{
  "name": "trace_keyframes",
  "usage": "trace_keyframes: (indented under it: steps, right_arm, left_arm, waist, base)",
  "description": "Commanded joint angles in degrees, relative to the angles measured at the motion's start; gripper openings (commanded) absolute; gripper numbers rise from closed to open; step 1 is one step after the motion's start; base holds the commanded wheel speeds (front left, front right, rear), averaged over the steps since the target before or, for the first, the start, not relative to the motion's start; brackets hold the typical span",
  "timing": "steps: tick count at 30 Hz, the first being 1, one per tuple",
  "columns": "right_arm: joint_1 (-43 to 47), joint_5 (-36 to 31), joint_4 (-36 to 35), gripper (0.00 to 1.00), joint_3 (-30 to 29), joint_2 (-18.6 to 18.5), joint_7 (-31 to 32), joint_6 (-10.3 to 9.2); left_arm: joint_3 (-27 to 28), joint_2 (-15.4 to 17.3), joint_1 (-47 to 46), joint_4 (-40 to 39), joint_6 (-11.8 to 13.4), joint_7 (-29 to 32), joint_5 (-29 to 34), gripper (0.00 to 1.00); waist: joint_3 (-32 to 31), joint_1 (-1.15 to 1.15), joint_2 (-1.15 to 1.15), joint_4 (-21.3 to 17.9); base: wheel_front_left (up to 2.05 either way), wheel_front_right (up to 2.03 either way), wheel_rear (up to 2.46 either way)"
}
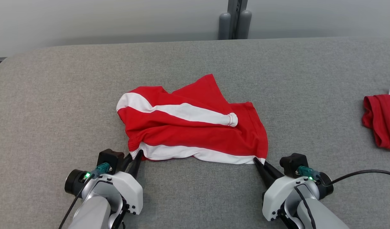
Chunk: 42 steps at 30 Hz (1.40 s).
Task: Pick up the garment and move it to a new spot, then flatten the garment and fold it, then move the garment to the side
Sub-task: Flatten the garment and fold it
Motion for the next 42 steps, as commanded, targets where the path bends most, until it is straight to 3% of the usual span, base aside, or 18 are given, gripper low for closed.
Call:
trace_keyframes:
  steps: [1,5,9,13,16,18,20,23,28,31,35,39,42]
  right_arm:
    - [0.1,0.7,0.5,0.0,0.5,-0.3,0.4,-0.01]
    - [-1.1,3.2,-1.9,0.0,0.4,-0.3,-0.8,-0.01]
    - [0.2,8.3,-9.6,0.0,-1.3,-2.0,0.4,-0.01]
    - [2.9,19.3,-28.6,0.0,-4.3,-8.8,6.2,0.0]
    - [2.8,25.8,-43.5,0.0,-10.1,-15.8,12.6,0.0]
    - [0.2,27.5,-50.2,0.0,-15.0,-19.5,17.1,0.0]
    - [-4.2,29.2,-53.5,0.0,-18.4,-20.7,21.6,0.0]
    - [-14.0,26.5,-51.2,0.0,-21.4,-20.6,26.2,-0.01]
    - [-31.7,19.3,-37.9,0.0,-21.0,-14.7,27.0,-0.01]
    - [-41.0,14.5,-28.2,0.0,-22.0,-10.6,23.7,-0.02]
    - [-51.5,10.0,-19.1,0.0,-23.3,-7.7,15.2,-0.02]
    - [-54.4,9.2,-10.6,0.0,-21.1,-5.4,7.1,-0.03]
    - [-53.6,9.9,-7.3,0.0,-18.6,-5.0,5.3,-0.02]
  left_arm:
    - [-0.4,0.3,-1.1,-0.2,-0.1,-0.1,-1.1,0.0]
    - [-2.9,1.4,-0.4,-3.7,-0.1,0.2,-6.1,0.0]
    - [-3.6,3.8,2.2,-15.2,-0.1,3.7,-15.2,0.0]
    - [-1.1,8.2,3.8,-34.4,-0.1,11.8,-23.6,0.0]
    - [2.2,11.2,1.9,-48.4,1.9,19.4,-27.9,0.0]
    - [3.9,11.7,-2.0,-54.6,3.4,24.3,-31.2,0.0]
    - [5.2,12.1,-7.7,-56.7,5.1,28.7,-33.5,0.0]
    - [5.3,11.1,-18.0,-52.5,6.6,33.9,-35.6,0.0]
    - [3.8,9.2,-34.3,-36.3,6.6,34.7,-33.2,0.0]
    - [3.8,8.0,-43.5,-27.1,5.7,29.7,-30.1,0.0]
    - [3.3,6.7,-54.4,-17.0,3.1,15.5,-24.1,0.0]
    - [1.8,6.2,-58.6,-6.7,1.4,2.6,-20.4,0.0]
    - [0.0,5.5,-58.2,-2.3,0.8,-1.0,-19.5,0.0]
  waist:
    - [0.0,0.0,0.0,-0.1]
    - [0.1,0.0,0.0,-0.8]
    - [0.0,0.0,0.0,-1.8]
    - [0.5,0.0,0.0,-2.5]
    - [2.0,0.0,0.0,-3.2]
    - [3.7,0.0,0.0,-3.6]
    - [5.6,0.0,0.0,-4.0]
    - [8.2,0.0,0.0,-4.8]
    - [9.6,0.0,0.0,-6.3]
    - [11.6,0.0,0.0,-7.4]
    - [13.8,0.0,0.0,-8.5]
    - [14.0,0.0,0.0,-9.6]
    - [14.7,0.0,0.0,-9.8]
  base:
    - [0.0,0.0,0.0]
    - [0.0,0.0,0.0]
    - [0.0,0.0,0.0]
    - [0.0,0.0,0.0]
    - [0.0,0.0,0.0]
    - [0.0,0.0,0.0]
    - [0.0,0.0,0.0]
    - [0.0,0.0,0.0]
    - [0.0,0.0,0.0]
    - [0.0,0.0,0.0]
    - [0.0,0.0,0.0]
    - [0.0,0.0,0.0]
    - [0.0,0.0,0.0]
